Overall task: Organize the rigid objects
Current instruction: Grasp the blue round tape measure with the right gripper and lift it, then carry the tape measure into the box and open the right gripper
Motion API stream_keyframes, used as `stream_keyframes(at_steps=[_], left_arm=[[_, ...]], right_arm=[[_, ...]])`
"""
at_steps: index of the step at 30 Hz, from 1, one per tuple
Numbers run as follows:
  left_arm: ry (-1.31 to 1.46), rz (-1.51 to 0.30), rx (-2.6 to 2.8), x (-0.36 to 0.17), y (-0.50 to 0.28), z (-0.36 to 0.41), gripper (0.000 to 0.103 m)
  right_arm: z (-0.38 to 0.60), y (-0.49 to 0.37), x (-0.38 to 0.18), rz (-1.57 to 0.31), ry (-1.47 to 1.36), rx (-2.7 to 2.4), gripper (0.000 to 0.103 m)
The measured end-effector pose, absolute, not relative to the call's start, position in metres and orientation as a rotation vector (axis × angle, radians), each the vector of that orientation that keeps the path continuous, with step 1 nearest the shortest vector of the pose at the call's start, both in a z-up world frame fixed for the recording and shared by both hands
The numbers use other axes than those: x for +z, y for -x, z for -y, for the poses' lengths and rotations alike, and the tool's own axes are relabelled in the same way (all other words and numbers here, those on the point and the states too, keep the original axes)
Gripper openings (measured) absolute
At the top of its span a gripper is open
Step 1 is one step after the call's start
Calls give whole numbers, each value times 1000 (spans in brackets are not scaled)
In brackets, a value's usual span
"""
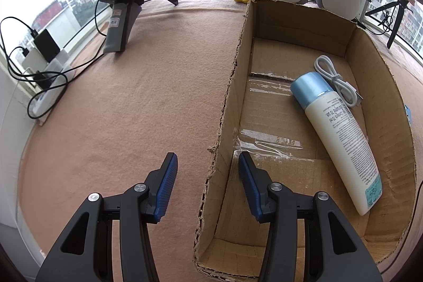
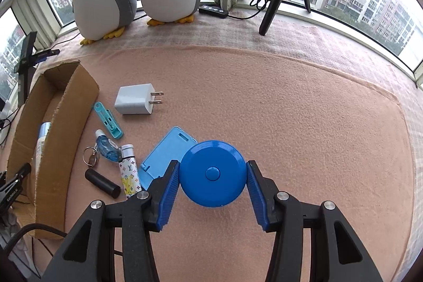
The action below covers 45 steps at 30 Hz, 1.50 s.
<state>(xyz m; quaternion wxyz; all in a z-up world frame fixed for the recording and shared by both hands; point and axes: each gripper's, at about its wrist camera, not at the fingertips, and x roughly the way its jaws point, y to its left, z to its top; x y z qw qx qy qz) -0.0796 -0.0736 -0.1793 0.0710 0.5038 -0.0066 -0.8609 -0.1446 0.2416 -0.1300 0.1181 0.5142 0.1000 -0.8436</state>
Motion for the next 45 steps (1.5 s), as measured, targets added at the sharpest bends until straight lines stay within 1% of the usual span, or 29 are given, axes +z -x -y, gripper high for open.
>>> stream_keyframes(at_steps=[7,16,32,45], left_arm=[[-1516,16,-2589,-179,80,73,47],[-1515,6,-2593,-179,79,73,47],[-1514,5,-2593,-179,79,73,47],[-1514,6,-2593,-179,79,74,47]], right_arm=[[-181,130,-103,-334,-1360,-2394,46],[-114,119,-94,-366,-1259,-2295,46],[-43,117,-120,-385,-1263,-2184,46],[-30,124,-136,-408,-1296,-2170,46]])
